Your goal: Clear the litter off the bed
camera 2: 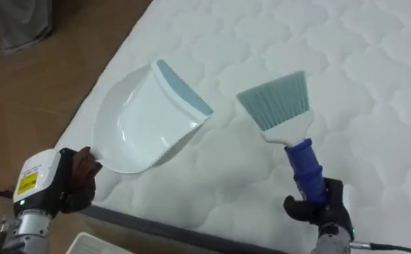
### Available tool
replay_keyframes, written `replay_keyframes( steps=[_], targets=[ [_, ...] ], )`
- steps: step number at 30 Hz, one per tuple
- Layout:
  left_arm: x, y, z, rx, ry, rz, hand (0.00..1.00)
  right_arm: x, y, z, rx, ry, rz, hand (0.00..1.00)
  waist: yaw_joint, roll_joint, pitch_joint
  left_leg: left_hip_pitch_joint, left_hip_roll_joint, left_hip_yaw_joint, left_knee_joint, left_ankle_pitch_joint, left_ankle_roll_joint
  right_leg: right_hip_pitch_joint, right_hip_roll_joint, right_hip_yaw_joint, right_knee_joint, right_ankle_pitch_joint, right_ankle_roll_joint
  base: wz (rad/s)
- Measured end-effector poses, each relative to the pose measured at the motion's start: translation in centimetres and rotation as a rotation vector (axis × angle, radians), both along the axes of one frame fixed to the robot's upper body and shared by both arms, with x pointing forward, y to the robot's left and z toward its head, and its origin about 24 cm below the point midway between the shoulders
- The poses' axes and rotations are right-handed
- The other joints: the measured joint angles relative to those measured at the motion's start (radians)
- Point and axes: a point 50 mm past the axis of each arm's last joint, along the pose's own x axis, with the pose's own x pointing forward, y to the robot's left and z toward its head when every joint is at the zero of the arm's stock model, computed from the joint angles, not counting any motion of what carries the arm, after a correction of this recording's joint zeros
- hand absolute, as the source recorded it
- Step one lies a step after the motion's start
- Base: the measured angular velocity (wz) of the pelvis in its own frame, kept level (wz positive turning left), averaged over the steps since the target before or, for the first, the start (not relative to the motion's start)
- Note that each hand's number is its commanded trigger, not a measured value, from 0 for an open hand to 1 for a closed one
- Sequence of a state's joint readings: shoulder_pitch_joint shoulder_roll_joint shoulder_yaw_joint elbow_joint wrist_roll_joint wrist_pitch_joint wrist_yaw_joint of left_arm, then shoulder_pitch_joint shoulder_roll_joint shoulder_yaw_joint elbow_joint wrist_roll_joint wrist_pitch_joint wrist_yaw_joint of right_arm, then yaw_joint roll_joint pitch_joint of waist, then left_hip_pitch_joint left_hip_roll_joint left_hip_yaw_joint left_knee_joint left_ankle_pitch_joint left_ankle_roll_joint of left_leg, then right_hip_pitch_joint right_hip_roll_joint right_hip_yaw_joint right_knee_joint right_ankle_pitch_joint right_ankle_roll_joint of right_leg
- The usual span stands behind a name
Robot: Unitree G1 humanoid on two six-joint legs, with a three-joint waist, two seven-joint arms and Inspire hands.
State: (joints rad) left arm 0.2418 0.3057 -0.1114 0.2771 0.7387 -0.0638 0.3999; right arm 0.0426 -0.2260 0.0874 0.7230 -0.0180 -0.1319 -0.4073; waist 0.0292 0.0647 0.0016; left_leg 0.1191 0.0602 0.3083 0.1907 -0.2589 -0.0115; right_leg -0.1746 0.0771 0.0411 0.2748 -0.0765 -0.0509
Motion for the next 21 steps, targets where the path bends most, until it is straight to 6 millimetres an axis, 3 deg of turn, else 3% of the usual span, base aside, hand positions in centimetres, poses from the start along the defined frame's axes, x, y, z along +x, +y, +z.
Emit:
replay_keyframes(
  steps=[1,2,4,5,7,8,10,12,14,15,17,18,21],
  targets=[
    [-0.5,0.1,-0.3,-0.008,0.016,0.015,1.00,0.2,0.1,0.1,-0.008,-0.004,0.016,0.00,0.008,0.004,-0.0012,-0.004,-0.008,-0.097,0.013,-0.001,0.002,0.000,0.014,0.047,0.000,0.012,-0.001,-1.30],
    [-0.8,0.1,-0.4,-0.012,0.024,0.021,1.00,0.2,0.1,0.2,-0.015,-0.004,0.023,0.00,0.007,0.005,-0.0022,-0.005,-0.013,-0.135,0.023,-0.003,0.005,0.003,0.016,0.070,-0.002,0.017,-0.001,-1.07],
    [-1.1,-0.2,-0.8,-0.030,0.039,0.022,1.00,0.3,0.1,0.2,-0.022,-0.004,0.035,0.00,0.003,0.011,-0.0051,-0.009,-0.041,-0.266,0.040,-0.008,0.015,0.005,0.029,0.139,0.005,0.026,0.006,-0.85],
    [-1.1,-0.4,-0.7,-0.036,0.034,0.019,1.00,0.3,0.1,0.3,-0.021,-0.007,0.036,0.00,0.002,0.014,-0.0043,-0.011,-0.049,-0.289,0.025,-0.008,0.017,0.004,0.032,0.154,0.008,0.028,0.009,-0.77],
    [-0.7,-0.8,-0.5,-0.056,0.015,0.015,1.00,0.5,0.6,0.4,-0.004,-0.015,0.058,0.00,-0.011,0.020,-0.0058,-0.002,-0.047,-0.254,-0.012,-0.023,0.042,-0.021,0.063,0.175,0.038,0.029,0.017,-0.62],
    [-0.6,-0.7,-0.5,-0.065,0.012,0.020,1.00,0.6,0.8,0.3,0.004,-0.013,0.065,0.00,-0.016,0.015,-0.0060,-0.001,-0.049,-0.243,-0.018,-0.022,0.043,-0.027,0.062,0.174,0.042,0.031,0.018,-0.50],
    [-1.0,-0.6,-0.9,-0.100,0.015,0.057,1.00,0.3,1.2,0.2,0.016,-0.007,0.083,0.00,-0.025,0.003,-0.0028,0.015,-0.040,-0.197,-0.026,-0.025,0.046,-0.036,0.047,0.096,0.055,0.030,0.005,-0.49],
    [-1.3,-0.7,-1.4,-0.113,0.041,0.065,1.00,-0.2,0.9,0.1,0.009,0.001,0.071,0.00,-0.052,-0.001,-0.0014,0.019,-0.047,-0.201,-0.027,-0.027,0.045,-0.035,0.040,0.071,0.054,0.030,0.001,-0.12],
    [-1.3,-0.8,-1.5,-0.119,0.047,0.064,1.00,-0.5,0.7,0.0,0.006,0.008,0.058,0.00,-0.062,-0.008,0.0068,0.019,-0.047,-0.199,-0.028,-0.028,0.043,-0.035,0.046,0.078,0.048,0.032,-0.003,-0.08],
    [-1.3,-0.8,-1.5,-0.131,0.050,0.068,0.92,-0.9,0.6,-0.2,0.003,0.016,0.052,0.00,-0.067,-0.013,0.0079,0.018,-0.045,-0.199,-0.030,-0.028,0.042,-0.035,0.051,0.084,0.043,0.032,-0.003,-0.07],
    [-1.3,-0.8,-1.6,-0.145,0.054,0.074,0.39,-1.3,0.6,-0.3,0.001,0.024,0.046,0.00,-0.074,-0.014,0.0076,0.016,-0.042,-0.195,-0.032,-0.028,0.040,-0.034,0.055,0.088,0.032,0.035,-0.004,-0.06],
    [-1.4,-0.8,-1.6,-0.149,0.056,0.075,0.00,-1.3,0.6,-0.4,0.001,0.026,0.046,0.00,-0.077,-0.014,0.0076,0.016,-0.042,-0.192,-0.032,-0.029,0.040,-0.035,0.057,0.089,0.033,0.036,-0.004,-0.08],
    [-1.4,-0.7,-1.6,-0.195,0.057,0.096,0.00,-1.3,0.7,-0.4,0.003,0.020,0.029,0.00,-0.079,-0.016,0.0071,0.014,-0.041,-0.185,-0.025,-0.033,0.040,-0.036,0.060,0.098,0.034,0.036,-0.003,-0.05]
  ],
)
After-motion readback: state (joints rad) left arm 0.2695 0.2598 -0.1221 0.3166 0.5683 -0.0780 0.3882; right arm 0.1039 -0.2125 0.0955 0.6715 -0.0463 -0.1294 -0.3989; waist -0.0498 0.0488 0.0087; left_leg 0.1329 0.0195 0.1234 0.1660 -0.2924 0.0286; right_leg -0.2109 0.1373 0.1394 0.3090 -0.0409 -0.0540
